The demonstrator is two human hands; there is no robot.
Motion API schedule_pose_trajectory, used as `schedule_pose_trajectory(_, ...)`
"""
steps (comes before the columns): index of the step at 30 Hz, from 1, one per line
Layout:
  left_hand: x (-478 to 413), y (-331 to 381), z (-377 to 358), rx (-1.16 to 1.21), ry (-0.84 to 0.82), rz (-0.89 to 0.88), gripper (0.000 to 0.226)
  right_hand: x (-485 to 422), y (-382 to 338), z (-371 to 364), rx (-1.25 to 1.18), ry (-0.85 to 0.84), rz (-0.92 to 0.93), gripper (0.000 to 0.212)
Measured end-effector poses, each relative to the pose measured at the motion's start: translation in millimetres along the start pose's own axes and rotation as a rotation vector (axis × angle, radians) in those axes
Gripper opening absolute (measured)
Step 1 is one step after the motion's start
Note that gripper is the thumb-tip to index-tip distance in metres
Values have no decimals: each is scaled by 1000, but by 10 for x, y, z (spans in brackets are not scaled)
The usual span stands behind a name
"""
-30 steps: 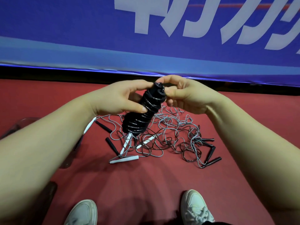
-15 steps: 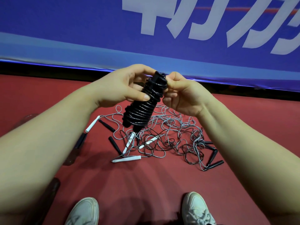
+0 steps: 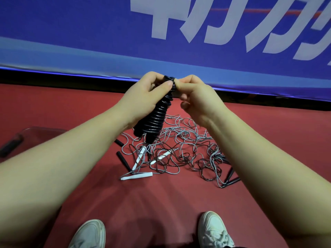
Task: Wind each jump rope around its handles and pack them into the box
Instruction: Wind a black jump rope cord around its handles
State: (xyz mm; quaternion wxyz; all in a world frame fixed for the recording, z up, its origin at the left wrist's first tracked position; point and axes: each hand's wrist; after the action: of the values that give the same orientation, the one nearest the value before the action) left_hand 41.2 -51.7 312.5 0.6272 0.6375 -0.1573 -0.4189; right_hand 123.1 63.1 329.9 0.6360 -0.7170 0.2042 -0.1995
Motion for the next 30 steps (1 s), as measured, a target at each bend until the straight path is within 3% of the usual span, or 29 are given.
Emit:
schedule_pose_trajectory(6, -7, -75, -32, -59, 26, -71, 21, 32, 33, -50, -189, 10, 61, 27)
schedule_pose_trajectory(11, 0, -81, -8, -93, 45, -76, 21, -6, 30, -53, -147, 15, 109, 27)
schedule_pose_trajectory(18, -14, 40, 29, 229, -3, 41, 7, -60, -27, 154, -325, -350, -84, 14)
schedule_pose_trajectory(21, -4, 41, 47, 322, -71, 81, 11, -59, -17, 183, -259, -411, -76, 26)
schedule_pose_trajectory(25, 18, 71, 30, 399, -139, 86, 17, -44, -31, 178, -206, -417, -28, 18)
schedule_pose_trajectory(30, 12, 93, 74, 358, -142, 40, 19, -35, -111, 133, 21, -288, 160, 16)
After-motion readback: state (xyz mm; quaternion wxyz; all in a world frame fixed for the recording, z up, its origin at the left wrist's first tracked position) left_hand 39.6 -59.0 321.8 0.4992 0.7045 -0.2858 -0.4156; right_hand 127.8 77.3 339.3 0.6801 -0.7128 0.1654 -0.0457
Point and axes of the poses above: each hand's wrist, its own x-axis away from the middle knuckle, its own z-axis out of the back of the hand, y = z × x, and after that the axes turned 2 degrees about -z, right-handed
